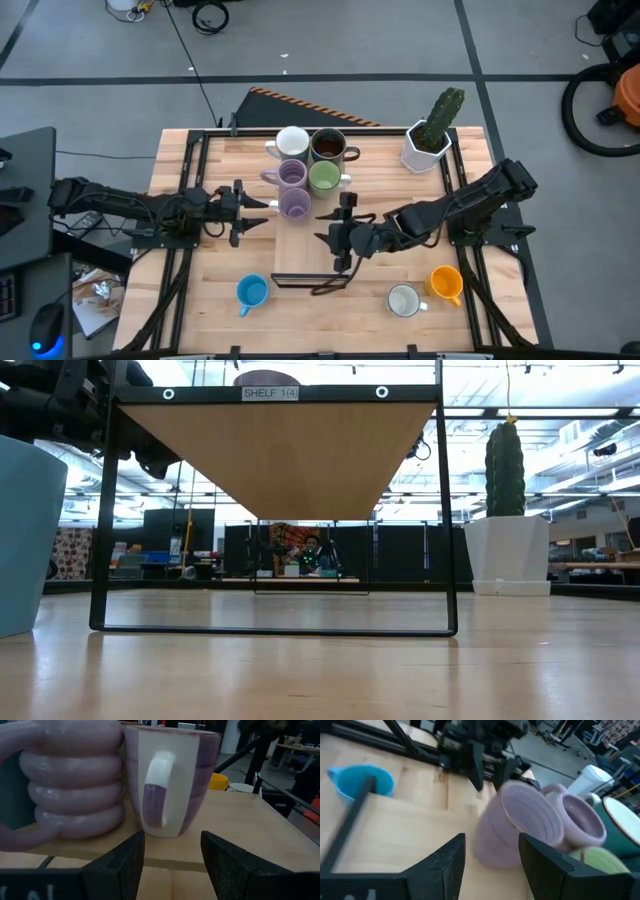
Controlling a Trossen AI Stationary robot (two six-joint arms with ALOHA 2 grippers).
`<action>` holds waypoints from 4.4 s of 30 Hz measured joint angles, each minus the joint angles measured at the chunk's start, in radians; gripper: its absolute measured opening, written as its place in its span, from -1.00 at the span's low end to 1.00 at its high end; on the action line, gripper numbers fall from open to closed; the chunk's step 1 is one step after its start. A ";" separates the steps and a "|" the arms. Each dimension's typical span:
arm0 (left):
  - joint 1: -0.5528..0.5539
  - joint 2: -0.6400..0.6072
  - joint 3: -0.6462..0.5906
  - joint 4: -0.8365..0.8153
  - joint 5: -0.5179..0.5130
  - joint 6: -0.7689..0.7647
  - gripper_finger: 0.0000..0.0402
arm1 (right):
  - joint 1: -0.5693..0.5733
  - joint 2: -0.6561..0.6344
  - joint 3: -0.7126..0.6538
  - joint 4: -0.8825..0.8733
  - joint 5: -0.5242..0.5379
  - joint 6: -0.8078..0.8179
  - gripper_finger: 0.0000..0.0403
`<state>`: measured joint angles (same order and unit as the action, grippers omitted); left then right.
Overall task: Place coffee mugs
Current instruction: Put the purple mug on the shelf, then put the white blue mug on the shelf
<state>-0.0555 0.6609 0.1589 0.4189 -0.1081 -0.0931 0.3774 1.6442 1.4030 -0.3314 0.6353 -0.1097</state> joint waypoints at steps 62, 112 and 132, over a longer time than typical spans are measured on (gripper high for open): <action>-0.001 -0.001 0.001 -0.065 0.092 0.004 0.00 | -0.130 0.155 0.089 -0.233 -0.108 0.222 -0.06; 0.000 -0.002 0.001 0.033 0.015 0.204 0.00 | 0.109 -0.142 -0.074 -0.928 -0.760 1.026 -0.06; 0.000 0.000 0.001 0.008 0.004 0.043 0.00 | 0.366 -0.117 -0.028 -0.874 -0.643 1.312 -0.11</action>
<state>-0.0559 0.6605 0.1600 0.4266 -0.1040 -0.0506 0.7431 1.5276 1.3746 -1.2057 -0.0078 1.2022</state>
